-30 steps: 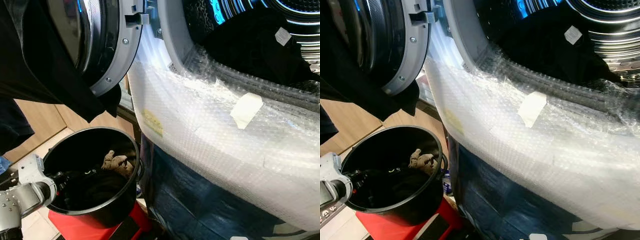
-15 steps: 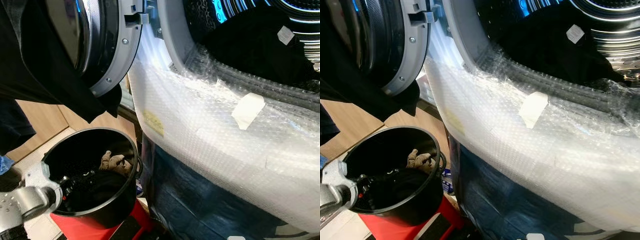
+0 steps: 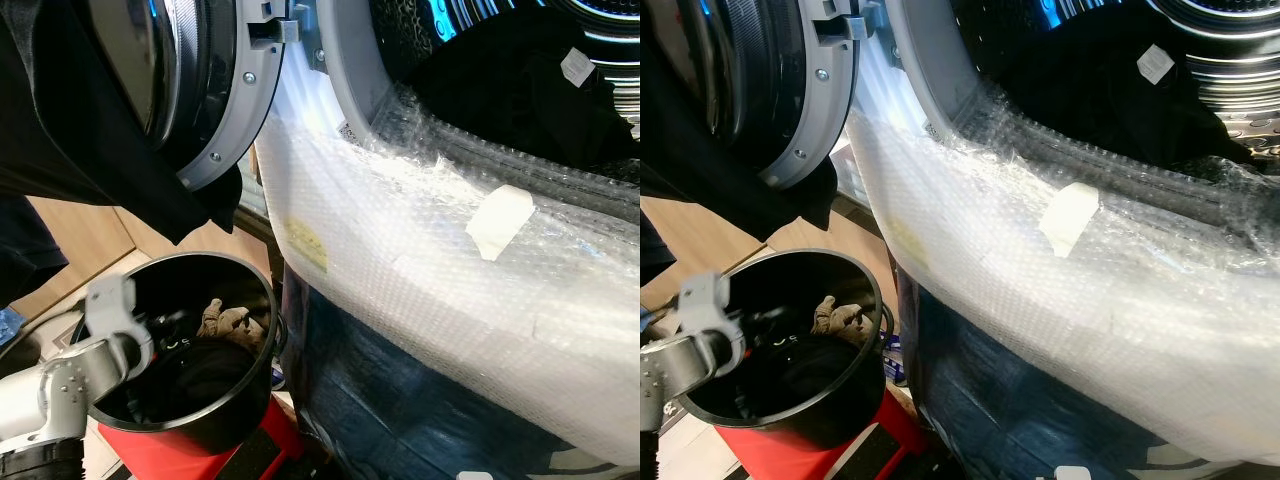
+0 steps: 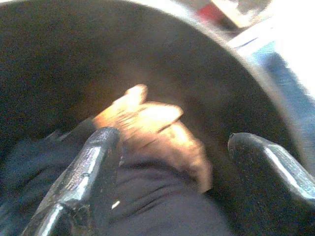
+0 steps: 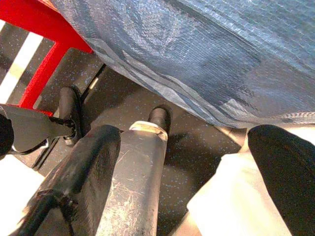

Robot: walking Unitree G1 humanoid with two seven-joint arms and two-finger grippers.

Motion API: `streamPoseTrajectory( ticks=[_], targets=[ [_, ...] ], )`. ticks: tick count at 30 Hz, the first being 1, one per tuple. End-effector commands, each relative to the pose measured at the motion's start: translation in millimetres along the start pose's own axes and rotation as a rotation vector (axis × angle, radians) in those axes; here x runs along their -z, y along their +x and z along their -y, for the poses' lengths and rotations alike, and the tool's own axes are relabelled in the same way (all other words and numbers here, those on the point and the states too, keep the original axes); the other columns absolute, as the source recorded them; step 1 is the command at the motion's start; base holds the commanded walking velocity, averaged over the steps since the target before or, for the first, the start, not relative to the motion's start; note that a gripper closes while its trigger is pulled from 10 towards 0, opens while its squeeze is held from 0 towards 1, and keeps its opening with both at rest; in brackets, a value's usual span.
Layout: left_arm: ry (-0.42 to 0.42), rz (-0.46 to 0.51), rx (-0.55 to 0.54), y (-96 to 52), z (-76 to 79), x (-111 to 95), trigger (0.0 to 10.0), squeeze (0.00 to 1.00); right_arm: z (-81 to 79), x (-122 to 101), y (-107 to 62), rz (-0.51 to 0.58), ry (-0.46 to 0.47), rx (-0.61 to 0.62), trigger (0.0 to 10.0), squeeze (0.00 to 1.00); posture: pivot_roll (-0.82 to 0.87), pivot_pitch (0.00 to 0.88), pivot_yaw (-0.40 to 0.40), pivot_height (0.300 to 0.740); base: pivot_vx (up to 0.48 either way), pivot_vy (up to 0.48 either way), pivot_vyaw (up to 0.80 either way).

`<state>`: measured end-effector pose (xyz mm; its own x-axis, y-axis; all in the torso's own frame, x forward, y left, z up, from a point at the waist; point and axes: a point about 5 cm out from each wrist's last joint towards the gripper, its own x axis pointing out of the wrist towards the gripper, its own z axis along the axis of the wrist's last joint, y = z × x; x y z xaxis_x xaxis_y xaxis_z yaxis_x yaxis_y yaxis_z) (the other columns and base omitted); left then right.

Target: Clothes washing

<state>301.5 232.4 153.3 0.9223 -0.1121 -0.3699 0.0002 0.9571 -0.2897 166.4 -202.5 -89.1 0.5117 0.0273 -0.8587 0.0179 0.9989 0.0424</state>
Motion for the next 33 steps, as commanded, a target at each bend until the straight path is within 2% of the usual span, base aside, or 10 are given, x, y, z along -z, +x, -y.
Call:
streamPoseTrajectory(
  ticks=[1, 5, 6, 7, 8, 17, 25, 27, 32, 33],
  targets=[
    [0.037, 0.0, -0.018, 3.7, 0.2, 2.8, 10.0, 0.0, 1.4, 9.1, -1.4, -0.023, 0.017, 0.006, 10.0, 0.0, 0.08, 0.142, -0.008, 0.74, 0.0, 0.0, 0.0],
    [0.001, 0.0, -0.031, 12.9, 3.3, 6.9, 10.0, 0.0, 2.4, 10.7, -1.8, -0.027, 0.016, 0.007, 10.0, 0.0, 0.07, 0.141, -0.016, 0.74, 0.0, 0.0, 0.0],
    [-0.079, -0.021, -0.044, 19.7, 3.2, 14.3, 10.0, 0.58, 3.1, 11.7, -2.1, -0.031, 0.011, 0.007, 10.0, 0.0, 0.07, 0.14, -0.018, 0.74, 0.0, 0.0, 0.0],
    [-0.079, -0.021, -0.044, 19.7, 3.2, 14.3, 10.0, 0.58, 3.1, 11.7, -2.1, -0.031, 0.011, 0.007, 10.0, 0.0, 0.07, 0.14, -0.018, 0.74, 0.0, 0.0, 0.0],
    [-0.118, -0.043, -0.104, 24.5, 0.1, 22.2, 10.0, 1.0, 3.3, 12.0, -2.2, -0.034, 0.004, 0.007, 10.0, 0.0, 0.06, 0.137, -0.016, 0.74, 0.0, 0.0, 0.0],
    [-0.221, -0.165, -0.167, 20.3, -2.9, 49.3, 10.0, 1.0, 1.3, 15.7, -2.6, -0.056, -0.067, -0.02, 10.0, 0.0, 0.06, 0.129, -0.018, 0.74, 0.0, 0.0, 0.0],
    [-0.249, -0.212, -0.229, 8.7, -16.7, 55.3, 10.0, 1.0, -2.6, 14.3, -1.9, -0.046, -0.067, -0.039, 10.0, 0.0, 0.06, 0.122, -0.012, 0.74, 0.0, 0.0, 0.0],
    [-0.298, -0.22, -0.233, 9.5, -17.4, 57.4, 10.0, 1.0, -5.0, 14.1, -1.5, -0.047, -0.073, -0.053, 10.0, 0.0, 0.07, 0.111, -0.011, 0.74, 0.0, 0.0, 0.0],
    [-0.29, -0.225, -0.225, 14.7, -14.2, 59.1, 10.0, 1.0, -7.6, 13.2, -0.9, -0.044, -0.078, -0.058, 10.0, 0.0, 0.06, 0.096, -0.012, 0.74, 0.0, 0.0, 0.0],
    [-0.294, -0.231, -0.211, 16.8, -10.6, 59.3, 10.0, 0.29, -8.1, 13.1, -0.8, -0.044, -0.075, -0.059, 10.0, 0.0, 0.06, 0.096, -0.012, 0.74, 0.0, 0.0, 0.0]
  ],
)
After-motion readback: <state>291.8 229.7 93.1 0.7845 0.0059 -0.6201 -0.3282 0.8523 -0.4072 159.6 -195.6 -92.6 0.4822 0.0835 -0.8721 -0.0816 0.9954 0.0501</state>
